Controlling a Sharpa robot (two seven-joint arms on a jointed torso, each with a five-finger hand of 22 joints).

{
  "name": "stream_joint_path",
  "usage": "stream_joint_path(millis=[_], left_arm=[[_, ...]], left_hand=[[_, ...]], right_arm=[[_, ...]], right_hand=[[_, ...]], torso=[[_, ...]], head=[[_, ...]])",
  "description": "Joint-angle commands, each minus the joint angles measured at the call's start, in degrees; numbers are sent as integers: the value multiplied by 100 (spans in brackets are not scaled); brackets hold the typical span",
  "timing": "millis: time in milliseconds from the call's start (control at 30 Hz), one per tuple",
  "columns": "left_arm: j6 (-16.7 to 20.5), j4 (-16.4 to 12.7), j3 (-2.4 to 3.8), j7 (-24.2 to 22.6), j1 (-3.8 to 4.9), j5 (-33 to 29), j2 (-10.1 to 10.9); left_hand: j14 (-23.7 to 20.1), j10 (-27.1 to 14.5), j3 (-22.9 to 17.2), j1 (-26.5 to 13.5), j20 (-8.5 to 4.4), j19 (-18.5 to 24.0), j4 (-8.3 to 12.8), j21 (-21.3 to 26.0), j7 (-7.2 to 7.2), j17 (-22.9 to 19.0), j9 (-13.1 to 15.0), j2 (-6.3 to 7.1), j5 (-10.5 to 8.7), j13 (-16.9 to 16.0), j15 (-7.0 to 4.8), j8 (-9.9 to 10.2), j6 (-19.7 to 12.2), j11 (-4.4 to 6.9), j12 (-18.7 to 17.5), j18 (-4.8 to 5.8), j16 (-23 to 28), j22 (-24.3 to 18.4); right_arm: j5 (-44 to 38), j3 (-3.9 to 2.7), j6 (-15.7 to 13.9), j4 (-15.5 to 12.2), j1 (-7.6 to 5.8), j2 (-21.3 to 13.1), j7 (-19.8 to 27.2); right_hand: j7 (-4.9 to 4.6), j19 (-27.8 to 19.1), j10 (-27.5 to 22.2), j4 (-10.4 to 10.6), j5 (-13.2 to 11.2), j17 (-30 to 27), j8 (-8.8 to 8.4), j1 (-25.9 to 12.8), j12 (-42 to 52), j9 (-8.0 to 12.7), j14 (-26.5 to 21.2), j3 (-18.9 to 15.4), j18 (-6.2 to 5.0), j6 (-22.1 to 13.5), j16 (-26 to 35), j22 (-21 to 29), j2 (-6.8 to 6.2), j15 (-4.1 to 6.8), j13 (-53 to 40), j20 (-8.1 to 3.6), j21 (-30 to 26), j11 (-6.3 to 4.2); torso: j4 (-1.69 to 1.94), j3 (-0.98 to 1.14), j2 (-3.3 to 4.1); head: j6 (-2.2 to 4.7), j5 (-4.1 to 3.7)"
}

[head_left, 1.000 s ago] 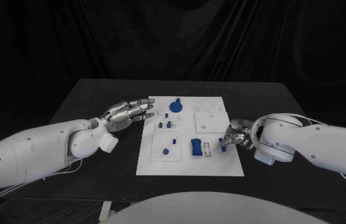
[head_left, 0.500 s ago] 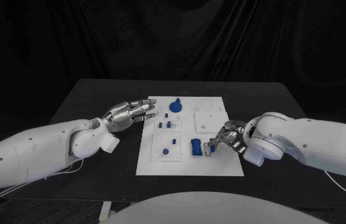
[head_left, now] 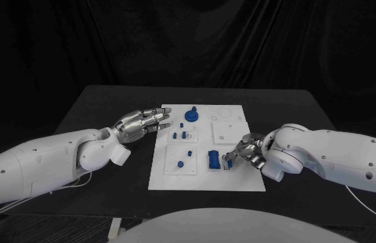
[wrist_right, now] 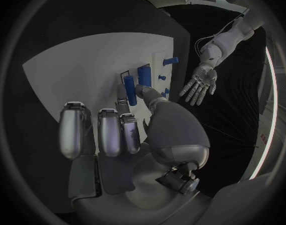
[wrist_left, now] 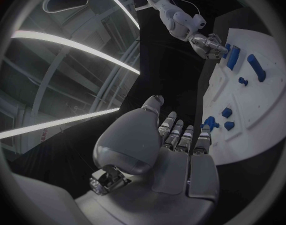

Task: Assemble the parts on the task board

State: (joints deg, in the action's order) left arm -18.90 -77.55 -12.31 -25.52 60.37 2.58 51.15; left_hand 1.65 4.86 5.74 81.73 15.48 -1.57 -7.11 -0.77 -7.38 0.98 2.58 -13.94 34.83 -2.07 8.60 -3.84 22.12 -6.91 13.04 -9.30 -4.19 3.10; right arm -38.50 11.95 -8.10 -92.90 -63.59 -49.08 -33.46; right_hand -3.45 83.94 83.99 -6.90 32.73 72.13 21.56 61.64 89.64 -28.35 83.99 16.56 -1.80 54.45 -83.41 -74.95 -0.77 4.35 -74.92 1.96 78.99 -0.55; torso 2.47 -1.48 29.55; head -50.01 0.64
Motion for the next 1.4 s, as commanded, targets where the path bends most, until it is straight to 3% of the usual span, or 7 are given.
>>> stream_joint_path(millis=[33, 200, 400, 1133, 1400], left_arm=[[-91, -5, 6, -50, -9, -13, -11], [-103, 8, 6, -53, -10, -13, -18], [-111, 15, 6, -55, -12, -13, -25], [-120, 32, 6, -79, -17, -13, -22], [-134, 48, 6, -71, -19, -13, -37]], left_hand=[[21, 4, -26, -41, 20, 27, -11, -7, -35, 7, 5, 8, -11, -5, -4, -31, 1, -39, 30, -112, -17, -8], [21, 7, -34, -40, 20, 22, -7, -10, -60, 7, 9, 5, -4, -4, -3, -43, 36, -37, 29, -113, -19, 1], [21, 7, -34, -40, 20, 22, -7, -10, -60, 7, 9, 5, -4, -4, -3, -43, 36, -37, 29, -113, -19, 1], [27, 12, -52, -35, 22, 20, 2, -11, -79, 9, 15, -6, 9, -3, 5, -59, 81, -39, 36, -114, -32, 3], [27, 15, -56, -34, 23, 21, 5, -10, -81, 9, 15, -7, 12, -4, 10, -61, 85, -40, 41, -114, -31, -1]], right_arm=[[-52, -2, 124, 50, 19, 6, -64], [-85, -2, 134, 102, 27, 15, -70], [-113, -2, 172, 139, 47, 36, -76], [-114, -2, 216, 192, 89, 113, -79], [-113, -2, 242, 229, 90, 133, -91]], right_hand=[[-5, 219, 601, -276, -63, -13, 27, -80, 36, 9, 296, 332, -94, -43, 2, -1140, 6, 36, -1508, -45, -38, -36], [-3, 214, 601, -245, -113, -30, 34, -112, 36, 13, 293, 329, -97, -52, 9, -1136, 4, 36, -1508, -44, -50, -38], [8, 205, 601, -170, -423, -52, 61, -164, 36, 31, 290, 328, -101, -77, 21, -1130, -6, 43, -1508, -48, -69, -47], [14, 193, 601, -53, -675, -69, 92, -249, 36, 59, 288, 310, -108, -81, 31, -1120, -12, 48, -1508, -52, -101, -51], [-4, 181, 601, 218, -1280, -110, 82, -491, 36, 124, 282, 215, -114, -137, 52, -1110, -30, 34, -1508, -42, -136, -35]], torso=[[0, 1, -2], [2, 0, -2], [0, 1, -2], [-1, 0, -2], [-1, -1, -1]], head=[[1, -10], [1, -36], [1, -33], [1, -28], [1, -27]])
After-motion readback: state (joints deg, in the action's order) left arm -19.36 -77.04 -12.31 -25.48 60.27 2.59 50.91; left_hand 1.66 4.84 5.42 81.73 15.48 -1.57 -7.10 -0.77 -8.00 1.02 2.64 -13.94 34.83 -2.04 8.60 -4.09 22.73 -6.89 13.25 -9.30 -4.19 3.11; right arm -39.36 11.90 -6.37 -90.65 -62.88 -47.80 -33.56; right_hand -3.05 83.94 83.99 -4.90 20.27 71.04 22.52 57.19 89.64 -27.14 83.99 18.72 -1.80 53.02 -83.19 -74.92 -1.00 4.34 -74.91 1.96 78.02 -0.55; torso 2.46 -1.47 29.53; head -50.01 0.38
